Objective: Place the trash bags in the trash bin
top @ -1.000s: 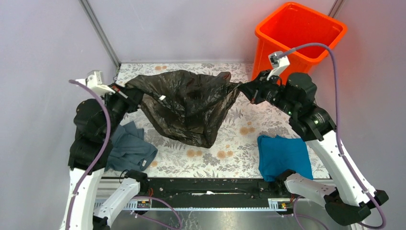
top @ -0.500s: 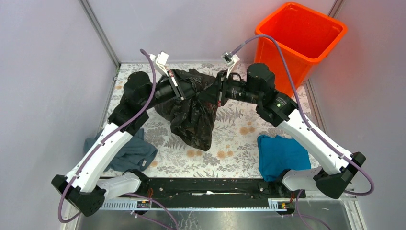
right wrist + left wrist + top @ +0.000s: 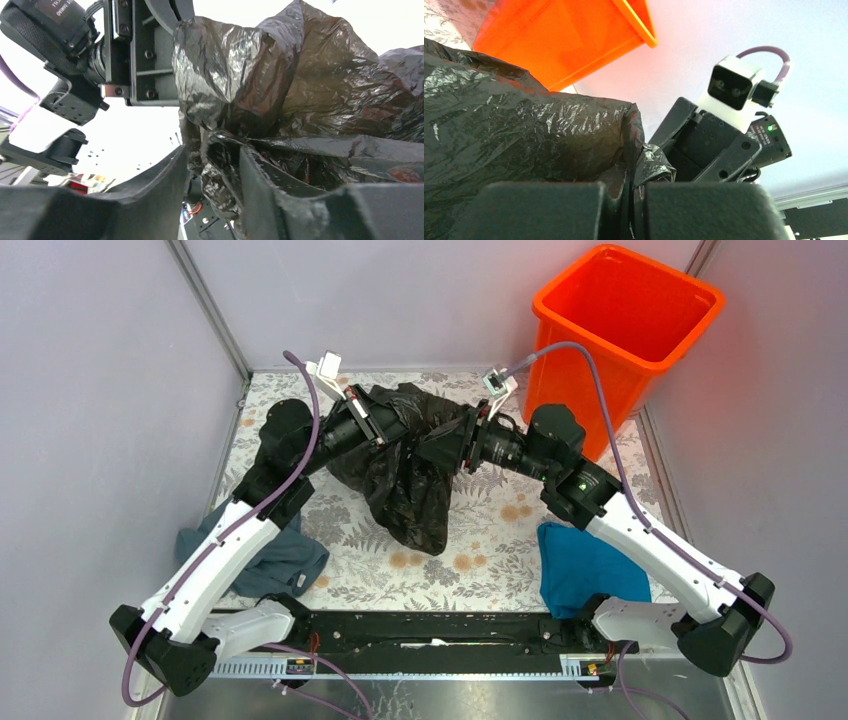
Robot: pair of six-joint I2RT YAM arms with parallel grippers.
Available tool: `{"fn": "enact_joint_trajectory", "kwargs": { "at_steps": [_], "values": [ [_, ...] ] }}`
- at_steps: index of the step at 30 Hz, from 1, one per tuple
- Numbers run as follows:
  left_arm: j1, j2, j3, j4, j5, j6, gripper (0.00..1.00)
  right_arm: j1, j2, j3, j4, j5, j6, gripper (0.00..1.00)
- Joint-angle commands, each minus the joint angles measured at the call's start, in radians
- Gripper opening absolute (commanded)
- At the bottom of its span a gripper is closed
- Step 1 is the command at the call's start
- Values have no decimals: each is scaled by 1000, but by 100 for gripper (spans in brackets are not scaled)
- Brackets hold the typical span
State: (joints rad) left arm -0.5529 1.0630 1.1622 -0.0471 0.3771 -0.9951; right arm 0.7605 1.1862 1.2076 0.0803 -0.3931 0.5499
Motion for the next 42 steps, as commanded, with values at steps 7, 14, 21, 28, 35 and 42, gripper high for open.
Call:
{"fn": "enact_joint_trajectory", "kwargs": {
  "at_steps": [7, 14, 21, 28, 35, 42],
  "values": [
    [-1, 13, -7, 123, -3, -61, 0, 64, -2, -42, 136, 166, -81, 93],
    [-1, 39, 10, 113, 6, -60, 0, 228, 49, -19, 110, 436, -165, 100],
    [-1, 36, 11, 89, 33, -48, 0, 316, 106, 18, 49, 831, -202, 78],
    [-1, -48, 64, -176, -38, 155, 43, 314, 94, 3, 41, 930, -126, 0],
    [-1, -310, 3, -437, -256, 395, 99, 226, 172, 260, -441, 948, 356, 0],
    [-1, -348, -50, -399, -3, 421, 99, 218, 224, 409, -597, 824, 649, 0]
  ]
}}
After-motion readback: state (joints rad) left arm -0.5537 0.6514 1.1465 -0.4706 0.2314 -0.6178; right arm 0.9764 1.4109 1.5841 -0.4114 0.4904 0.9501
